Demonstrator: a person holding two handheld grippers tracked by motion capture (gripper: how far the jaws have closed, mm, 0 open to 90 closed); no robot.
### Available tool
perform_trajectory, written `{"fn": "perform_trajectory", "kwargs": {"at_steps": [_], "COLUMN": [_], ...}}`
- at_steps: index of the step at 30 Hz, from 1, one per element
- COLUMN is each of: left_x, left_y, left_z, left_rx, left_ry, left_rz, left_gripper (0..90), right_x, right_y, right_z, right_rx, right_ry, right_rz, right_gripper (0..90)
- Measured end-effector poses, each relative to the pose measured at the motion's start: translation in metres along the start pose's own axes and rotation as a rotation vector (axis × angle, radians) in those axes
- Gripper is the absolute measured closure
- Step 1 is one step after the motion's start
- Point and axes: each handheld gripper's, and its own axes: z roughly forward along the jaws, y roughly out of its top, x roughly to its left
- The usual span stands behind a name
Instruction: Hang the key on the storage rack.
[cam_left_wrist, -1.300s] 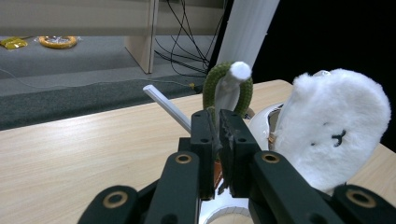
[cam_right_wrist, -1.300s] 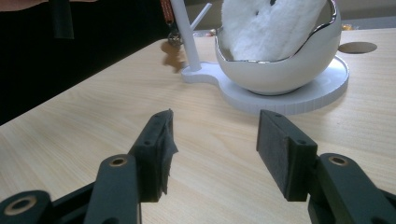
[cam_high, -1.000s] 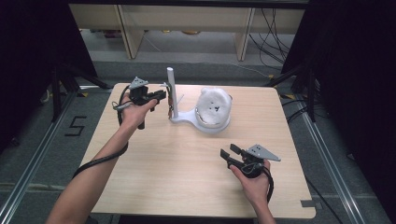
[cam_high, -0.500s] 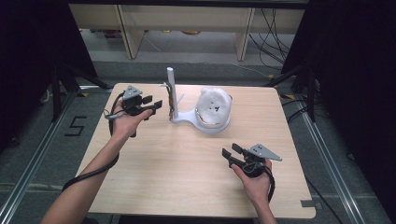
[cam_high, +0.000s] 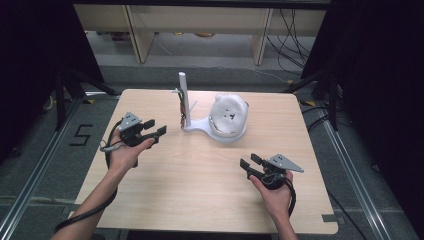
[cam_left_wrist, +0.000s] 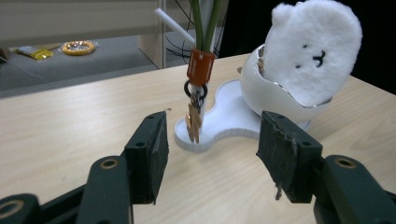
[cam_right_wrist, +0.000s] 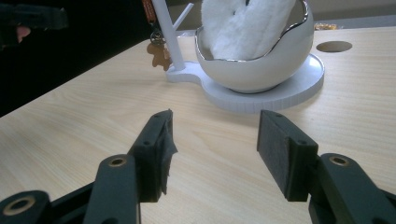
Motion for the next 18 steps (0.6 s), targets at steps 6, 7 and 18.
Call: {"fn": "perform_trajectory", "kwargs": {"at_steps": [6, 7, 18], "left_x": [-0.003, -0.004, -0.014], "left_y": [-0.031, -0.037, -0.098], "left_z": [-0.019, -0.022, -0.036], "left_rx": [-0.007, -0.005, 0.037], "left_ry": [0.031, 0.030, 0.064], "left_rz": [-0.027, -0.024, -0.055], "left_gripper": [40.7, 40.4, 36.7], "right_x": [-0.001, 0.000, -0.001], "right_y": [0.000, -0.001, -0.003], "right_z": [-0.001, 0.000, 0.000], "right_rx": [0.007, 0.009, 0.020], "right_ry": [0.000, 0.006, -0.009], "right_rz": [0.002, 0.018, -0.014], "right_gripper": [46.8, 46.8, 46.7]}}
